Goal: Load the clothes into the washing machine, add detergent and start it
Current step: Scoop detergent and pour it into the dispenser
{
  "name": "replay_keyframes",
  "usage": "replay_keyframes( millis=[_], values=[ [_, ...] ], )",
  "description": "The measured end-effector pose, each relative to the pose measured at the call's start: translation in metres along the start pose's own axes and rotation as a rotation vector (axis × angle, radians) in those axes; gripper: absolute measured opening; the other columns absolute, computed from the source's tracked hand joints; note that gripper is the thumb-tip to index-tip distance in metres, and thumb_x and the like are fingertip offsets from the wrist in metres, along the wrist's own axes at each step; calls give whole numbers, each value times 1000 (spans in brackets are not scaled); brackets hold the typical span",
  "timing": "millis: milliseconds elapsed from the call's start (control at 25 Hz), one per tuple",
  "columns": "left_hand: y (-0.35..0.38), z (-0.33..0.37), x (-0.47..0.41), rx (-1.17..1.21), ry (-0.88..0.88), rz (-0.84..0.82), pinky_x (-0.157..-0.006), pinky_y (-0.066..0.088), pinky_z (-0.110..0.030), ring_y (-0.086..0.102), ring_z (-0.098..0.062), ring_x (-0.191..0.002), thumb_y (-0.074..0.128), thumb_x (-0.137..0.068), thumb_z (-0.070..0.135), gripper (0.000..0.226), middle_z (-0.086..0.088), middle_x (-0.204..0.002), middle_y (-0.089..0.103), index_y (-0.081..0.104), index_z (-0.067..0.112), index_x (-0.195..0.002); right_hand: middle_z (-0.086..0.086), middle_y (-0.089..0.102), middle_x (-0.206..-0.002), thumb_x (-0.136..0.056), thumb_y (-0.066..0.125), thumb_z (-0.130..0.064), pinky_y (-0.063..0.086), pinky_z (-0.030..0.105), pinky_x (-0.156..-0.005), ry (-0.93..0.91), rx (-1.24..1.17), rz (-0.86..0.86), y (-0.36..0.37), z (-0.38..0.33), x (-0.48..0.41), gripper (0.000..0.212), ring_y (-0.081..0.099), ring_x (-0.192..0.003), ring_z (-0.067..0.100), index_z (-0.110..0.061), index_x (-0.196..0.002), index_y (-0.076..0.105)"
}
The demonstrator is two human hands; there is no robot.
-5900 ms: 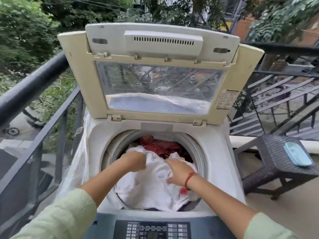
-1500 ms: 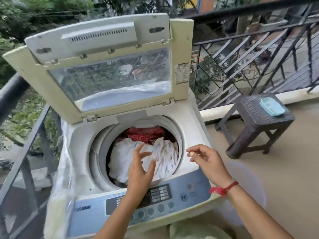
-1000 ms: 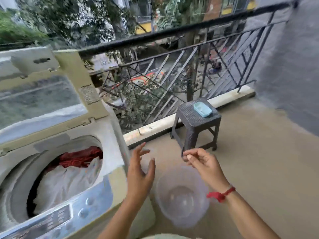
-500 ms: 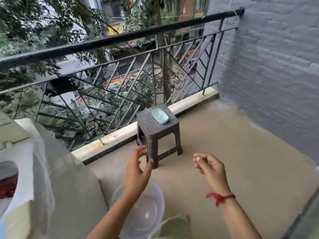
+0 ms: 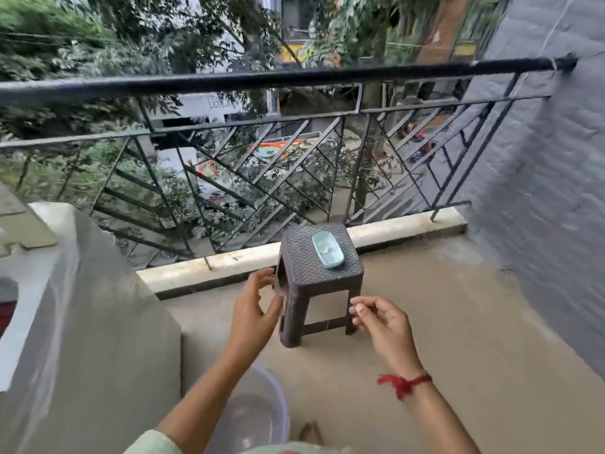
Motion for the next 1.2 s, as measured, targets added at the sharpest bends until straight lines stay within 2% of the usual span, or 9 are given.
replay_keyframes(
  millis=[240, 400, 560, 680, 800, 920, 1080, 1160, 1200],
  values=[
    [-73, -7, 33, -37, -25, 192, -81, 42, -10, 54, 4, -107, 63, -87, 17, 37, 13, -110, 60, 50, 28, -120, 3, 70, -79, -89, 58, -4, 49, 13, -60, -34, -15, -163, 55, 1, 10, 18, 63, -67, 6, -18, -84, 69],
    [-160, -22, 105, -159, -63, 359, -87, 41, -10, 56, 5, -105, 65, -86, 12, 38, 9, -110, 61, 52, 23, -120, 5, 67, -79, -90, 56, -4, 48, 11, -59, -29, -70, -375, 138, 1, 54, 16, 61, -65, 2, -15, -86, 67],
    [-258, -37, 153, -294, -124, 474, -83, 43, -13, 58, 3, -102, 67, -84, 10, 38, 9, -107, 60, 53, 17, -118, 7, 66, -80, -90, 54, -1, 50, 14, -62, -28, -143, -482, 219, -18, 107, 14, 60, -69, 10, -10, -88, 65],
    [-322, -61, 163, -255, -224, 600, -82, 46, -21, 58, -1, -100, 66, -85, 9, 35, 7, -106, 61, 54, 20, -116, 6, 67, -78, -88, 56, -1, 50, 16, -64, -47, -150, -545, 261, -27, 134, 13, 61, -67, 10, -9, -87, 67],
    [-385, -104, 139, -35, -345, 704, -86, 45, -29, 56, -15, -101, 62, -88, 5, 32, -5, -109, 59, 53, 10, -118, 5, 69, -77, -88, 57, -2, 51, 15, -64, -55, -151, -521, 307, -31, 144, 15, 62, -66, 8, -12, -84, 68],
    [-440, -164, 110, 456, -543, 831, -81, 44, -29, 49, -17, -104, 56, -92, 11, 22, -5, -110, 55, 53, 14, -114, 5, 68, -79, -89, 57, -3, 51, 19, -66, -28, -133, -508, 380, -26, 148, 18, 62, -68, 9, -17, -84, 68],
    [-502, -264, 47, 948, -808, 753, -93, 42, -24, 51, -17, -117, 48, -96, 26, 34, 1, -132, 51, 53, 14, -127, 14, 65, -95, -87, 58, 1, 49, 37, -75, 11, -119, -364, 504, -12, 145, 22, 57, -74, 20, -19, -87, 67],
    [-525, -303, 13, 1092, -862, 708, -69, 45, -19, 55, -12, -81, 45, -95, 36, 27, 2, -99, 55, 57, 12, -95, 14, 61, -107, -87, 57, 2, 50, 38, -78, 33, -73, -316, 554, -4, 142, 26, 58, -76, 19, -22, -88, 66],
    [-534, -317, -5, 1143, -888, 691, -64, 41, -20, 49, -12, -73, 44, -94, 43, 36, -4, -89, 49, 52, 9, -86, 12, 61, -108, -86, 57, 2, 51, 34, -77, 31, -51, -309, 573, -3, 142, 27, 58, -77, 19, -24, -87, 65]
  ],
)
Point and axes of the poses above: each hand's wrist, its own x-axis away from the middle knuckle, its own y-axis out of the palm, z = x × y, the point moved 6 cm from there along -x, towards the middle knuckle
